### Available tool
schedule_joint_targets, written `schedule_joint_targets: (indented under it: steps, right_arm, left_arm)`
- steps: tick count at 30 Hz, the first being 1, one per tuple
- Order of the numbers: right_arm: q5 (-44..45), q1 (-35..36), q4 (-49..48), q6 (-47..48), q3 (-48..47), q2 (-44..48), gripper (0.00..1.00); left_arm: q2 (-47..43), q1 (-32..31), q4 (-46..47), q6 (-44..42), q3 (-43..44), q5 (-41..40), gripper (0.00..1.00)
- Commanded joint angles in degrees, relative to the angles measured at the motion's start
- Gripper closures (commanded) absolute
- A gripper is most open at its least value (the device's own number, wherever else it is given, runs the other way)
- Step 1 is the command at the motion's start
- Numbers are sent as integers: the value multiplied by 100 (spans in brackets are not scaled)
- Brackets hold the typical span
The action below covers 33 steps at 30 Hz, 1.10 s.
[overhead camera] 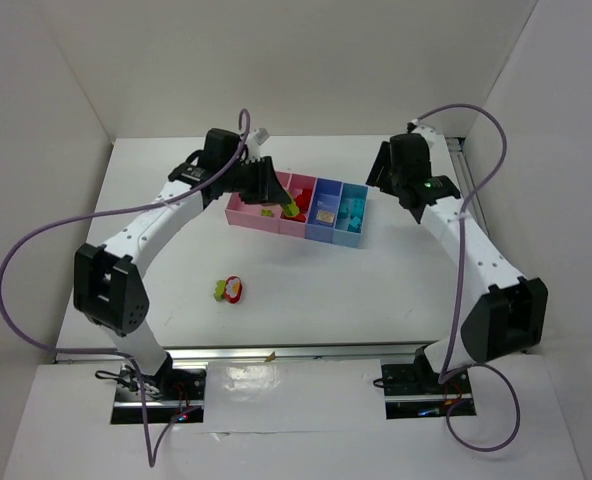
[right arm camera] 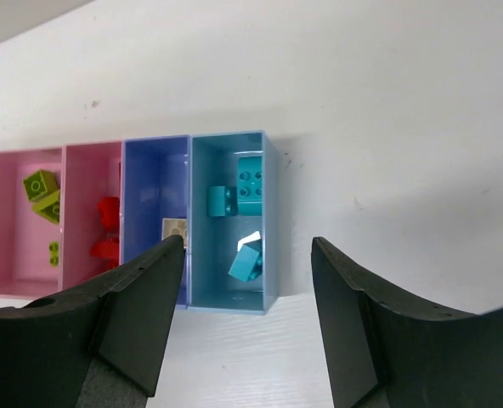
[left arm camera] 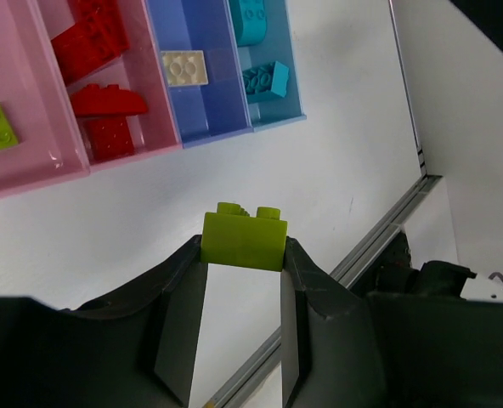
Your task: Sort the legos into containers by color
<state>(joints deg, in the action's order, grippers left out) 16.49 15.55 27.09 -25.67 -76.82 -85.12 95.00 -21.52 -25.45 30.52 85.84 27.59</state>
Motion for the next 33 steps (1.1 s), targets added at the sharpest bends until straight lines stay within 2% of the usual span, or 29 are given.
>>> schedule_joint_targets:
  steps: [1,6,8,13,15,20,24,29,30,31,33]
  right_arm:
    - [328,-114,261,-26,359,381,31]
    - [205,-404,726,36,370,655,27]
    - [205,-456,902,36,282,655,26]
    - [346,-527,956,36,281,725,25]
    - [346,-588,956,36,281,725,25]
    - [232,-641,956,36,281,532,25]
    - [4,-694,789,89,229,261,25]
    - [-146,-694,683,89,123,57,25]
    - [-207,-694,623,89,123,57,25]
    - [-260,-694,622,89,123,57,25]
    - [-313,-694,569,89,123,57,25]
  left_arm:
    - [334,-168,146,129,582,-149,100]
    - [1230,-309,198,129,1241,25,100]
    - [1432,-361,469,208,1242,194,100]
    - [2065,-362,463,261,1803,299,100]
    - [2127,-362,349,200,1927,159,100]
    - [1830,-240,-240,120,1841,-1219,100]
    - [1557,401,-241,331,1435,-1431,100]
    - [1688,640,-225,507,1340,-1705,100]
    - [1741,692,-154,559,1339,-1757,93]
    - [1741,693,-153,560,1339,-1757,79]
    - [1890,754,-153,613,1540,-1757,44]
